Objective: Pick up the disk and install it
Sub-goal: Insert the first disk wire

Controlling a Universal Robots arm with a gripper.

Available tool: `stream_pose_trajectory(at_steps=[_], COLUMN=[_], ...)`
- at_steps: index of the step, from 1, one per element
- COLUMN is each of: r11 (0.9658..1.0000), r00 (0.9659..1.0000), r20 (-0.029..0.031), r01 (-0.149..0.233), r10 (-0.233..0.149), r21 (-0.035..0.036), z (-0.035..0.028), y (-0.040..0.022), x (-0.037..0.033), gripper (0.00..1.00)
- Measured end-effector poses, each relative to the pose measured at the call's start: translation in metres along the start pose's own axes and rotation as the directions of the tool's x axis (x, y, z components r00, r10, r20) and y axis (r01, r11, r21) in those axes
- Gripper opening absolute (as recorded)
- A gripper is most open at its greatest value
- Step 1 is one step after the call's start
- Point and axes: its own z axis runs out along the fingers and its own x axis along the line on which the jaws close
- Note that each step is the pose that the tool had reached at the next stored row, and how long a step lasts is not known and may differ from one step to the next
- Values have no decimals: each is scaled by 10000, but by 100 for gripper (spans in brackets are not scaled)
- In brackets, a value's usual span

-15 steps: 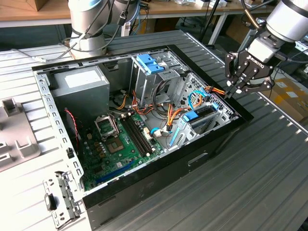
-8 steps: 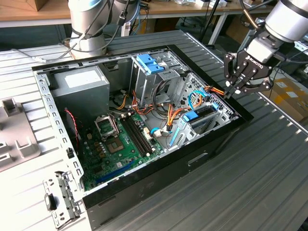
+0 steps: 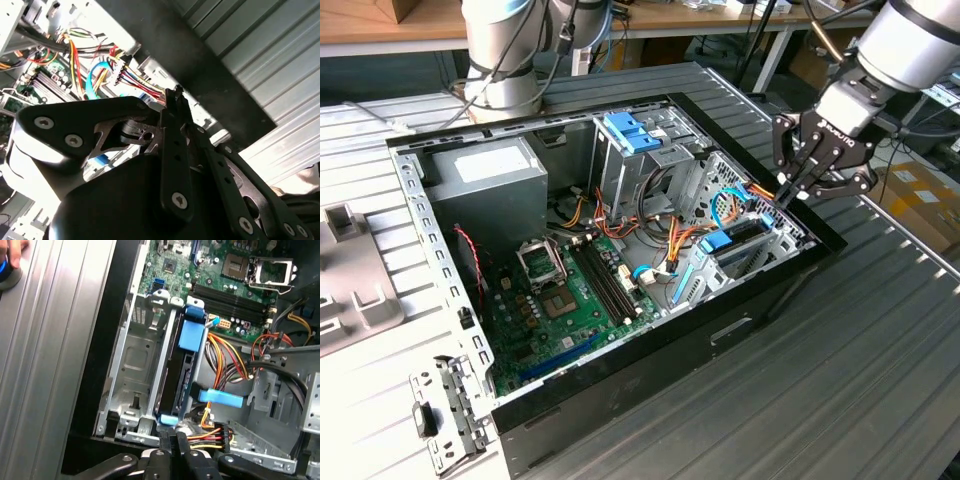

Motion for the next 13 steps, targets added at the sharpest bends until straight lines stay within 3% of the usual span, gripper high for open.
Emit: stream_pose_trajectory(at_steps=[3,4,5,8,13], r11=[10000,10000,10000,9998,9972], r00=[10000,10000,10000,9998,9973], r20=[7,10,9,10,22], r01=[0,-38,-86,-200,-740], r10=[0,38,86,200,740], r21=[5,9,13,23,70], z=[6,31,47,75,134], y=[102,177,206,240,254], x=[-23,-39,-44,-50,-50], gripper=[17,17,17,17,17])
